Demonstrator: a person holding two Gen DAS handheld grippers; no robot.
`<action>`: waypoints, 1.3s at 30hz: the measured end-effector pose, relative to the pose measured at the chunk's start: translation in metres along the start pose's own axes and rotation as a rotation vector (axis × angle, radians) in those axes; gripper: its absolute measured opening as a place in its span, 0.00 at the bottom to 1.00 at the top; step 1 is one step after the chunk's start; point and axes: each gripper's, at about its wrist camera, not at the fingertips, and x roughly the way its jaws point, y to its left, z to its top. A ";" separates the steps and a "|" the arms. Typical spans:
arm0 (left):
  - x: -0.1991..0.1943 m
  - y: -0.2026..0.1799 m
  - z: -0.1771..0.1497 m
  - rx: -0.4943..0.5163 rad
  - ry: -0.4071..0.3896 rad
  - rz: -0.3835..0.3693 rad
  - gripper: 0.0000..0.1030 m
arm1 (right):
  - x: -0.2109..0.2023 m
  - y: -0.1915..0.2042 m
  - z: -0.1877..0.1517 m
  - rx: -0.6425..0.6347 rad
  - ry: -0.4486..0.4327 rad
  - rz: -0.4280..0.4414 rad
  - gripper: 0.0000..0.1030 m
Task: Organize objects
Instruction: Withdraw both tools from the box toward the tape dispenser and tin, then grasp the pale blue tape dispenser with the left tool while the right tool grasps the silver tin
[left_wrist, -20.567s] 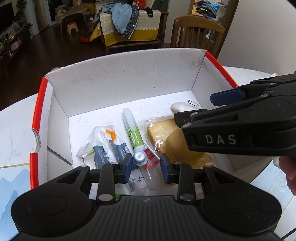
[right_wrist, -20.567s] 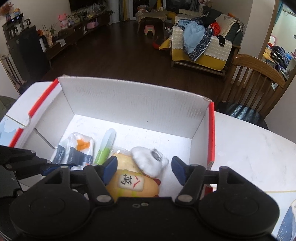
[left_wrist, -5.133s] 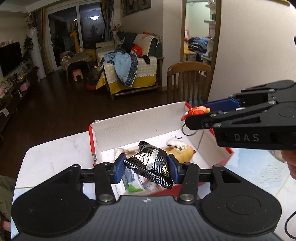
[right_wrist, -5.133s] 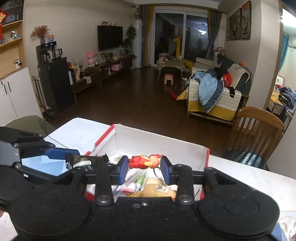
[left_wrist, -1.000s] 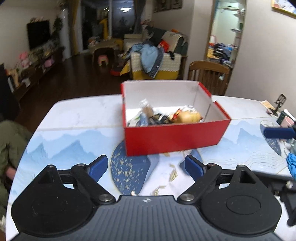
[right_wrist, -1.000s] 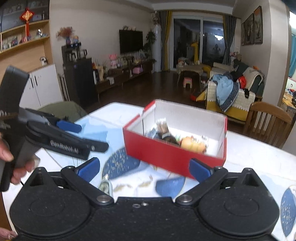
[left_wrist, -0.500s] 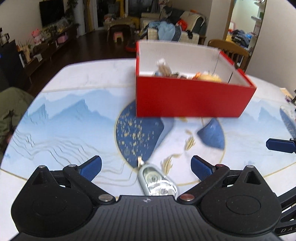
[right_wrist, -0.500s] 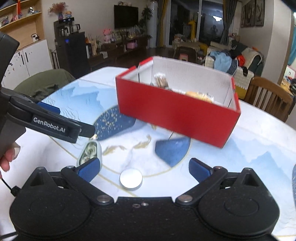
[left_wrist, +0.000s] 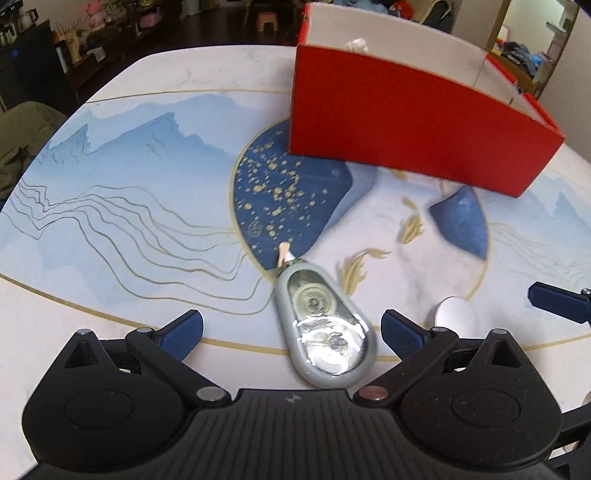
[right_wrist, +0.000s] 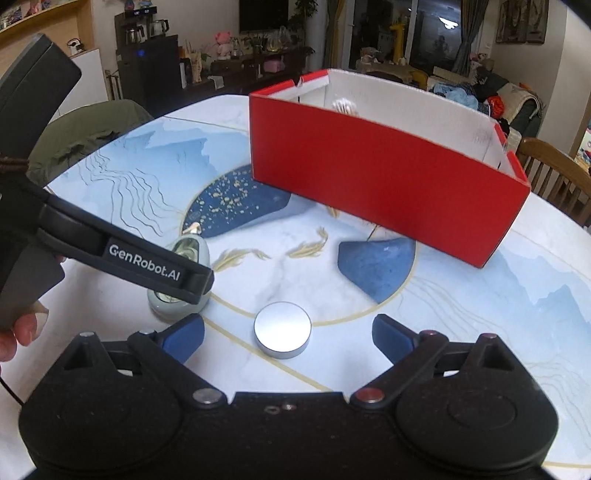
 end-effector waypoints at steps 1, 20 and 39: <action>0.001 0.000 -0.001 0.002 -0.002 0.006 1.00 | 0.002 0.000 -0.001 0.000 0.004 -0.002 0.93; 0.005 -0.003 -0.012 -0.003 -0.006 0.011 1.00 | 0.024 -0.001 -0.004 0.036 0.057 0.010 0.67; -0.009 -0.011 -0.015 0.049 -0.015 -0.046 0.51 | 0.022 -0.004 -0.004 0.044 0.044 -0.038 0.37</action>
